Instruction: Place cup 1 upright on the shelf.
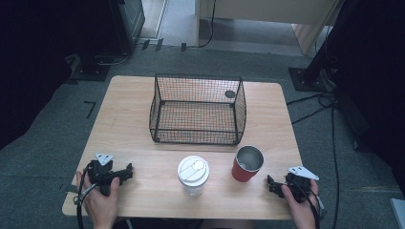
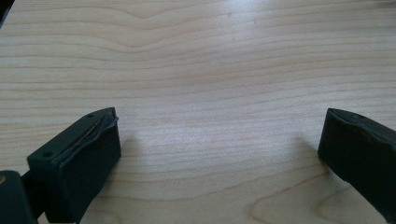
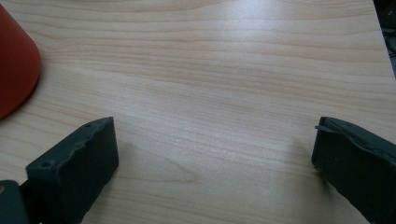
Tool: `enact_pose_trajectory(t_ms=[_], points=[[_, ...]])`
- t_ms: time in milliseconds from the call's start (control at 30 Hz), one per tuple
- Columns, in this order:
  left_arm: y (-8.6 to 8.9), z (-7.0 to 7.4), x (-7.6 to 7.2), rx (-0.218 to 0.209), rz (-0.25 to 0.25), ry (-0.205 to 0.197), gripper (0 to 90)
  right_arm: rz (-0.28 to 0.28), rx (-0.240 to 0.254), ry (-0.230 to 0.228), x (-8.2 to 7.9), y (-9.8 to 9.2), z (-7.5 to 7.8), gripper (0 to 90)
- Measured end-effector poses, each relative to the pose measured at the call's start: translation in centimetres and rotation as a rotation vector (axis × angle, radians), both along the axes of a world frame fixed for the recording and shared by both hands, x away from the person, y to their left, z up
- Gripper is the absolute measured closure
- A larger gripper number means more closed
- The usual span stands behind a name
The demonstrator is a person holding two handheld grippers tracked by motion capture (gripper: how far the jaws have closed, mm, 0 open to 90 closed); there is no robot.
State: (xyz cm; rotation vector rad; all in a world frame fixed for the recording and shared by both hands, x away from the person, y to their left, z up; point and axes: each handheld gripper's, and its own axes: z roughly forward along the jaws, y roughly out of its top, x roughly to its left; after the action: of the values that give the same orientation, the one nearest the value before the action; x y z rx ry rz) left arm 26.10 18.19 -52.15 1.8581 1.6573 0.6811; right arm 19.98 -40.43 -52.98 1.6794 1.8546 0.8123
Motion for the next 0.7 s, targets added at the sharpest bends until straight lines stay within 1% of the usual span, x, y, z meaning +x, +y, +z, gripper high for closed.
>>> enact_pose_trajectory(t_ms=[100, 133, 300, 367, 467, 567, 633, 667, 700], points=[[0.0, 0.0, 0.0, 0.0, 0.0, 0.0, 0.0, -0.001, 0.0, -0.001, 0.0, 0.0, 0.0, 0.4], [0.0, 0.0, 0.0, 0.0, 0.0, 0.0, 0.0, -0.009, 0.002, -0.002, -0.1, 0.0, 0.0, 0.3], [0.0, 0.0, 0.0, 0.0, 0.0, 0.0, 0.0, -0.008, 0.002, -0.003, -0.5, 0.2, 0.0, 0.8], [0.0, 0.0, 0.0, 0.0, 0.0, 0.0, 0.0, -0.002, 0.001, 0.006, -0.7, 0.3, 0.2, 0.9], [0.0, 0.0, 0.0, 0.0, -0.001, 0.0, 0.0, -0.001, 0.001, 0.001, -0.8, 0.4, 0.3, 0.9], [0.0, 0.0, 0.0, 0.0, -0.001, 0.0, 0.0, 0.02, 0.002, -0.02, -1.1, 0.9, 0.8, 0.9], [0.0, 0.0, 0.0, 0.0, -0.001, 0.0, 0.0, 0.027, 0.005, -0.023, -1.2, 1.2, 0.9, 0.9], [0.0, 0.0, 0.0, 0.0, -0.001, 0.0, 0.0, 0.048, 0.006, -0.027, -1.3, 1.7, 1.1, 0.9], [0.0, 0.0, 0.0, 0.0, -0.001, 0.0, 0.0, 0.057, 0.007, -0.028, -1.4, 1.9, 1.2, 0.9]])
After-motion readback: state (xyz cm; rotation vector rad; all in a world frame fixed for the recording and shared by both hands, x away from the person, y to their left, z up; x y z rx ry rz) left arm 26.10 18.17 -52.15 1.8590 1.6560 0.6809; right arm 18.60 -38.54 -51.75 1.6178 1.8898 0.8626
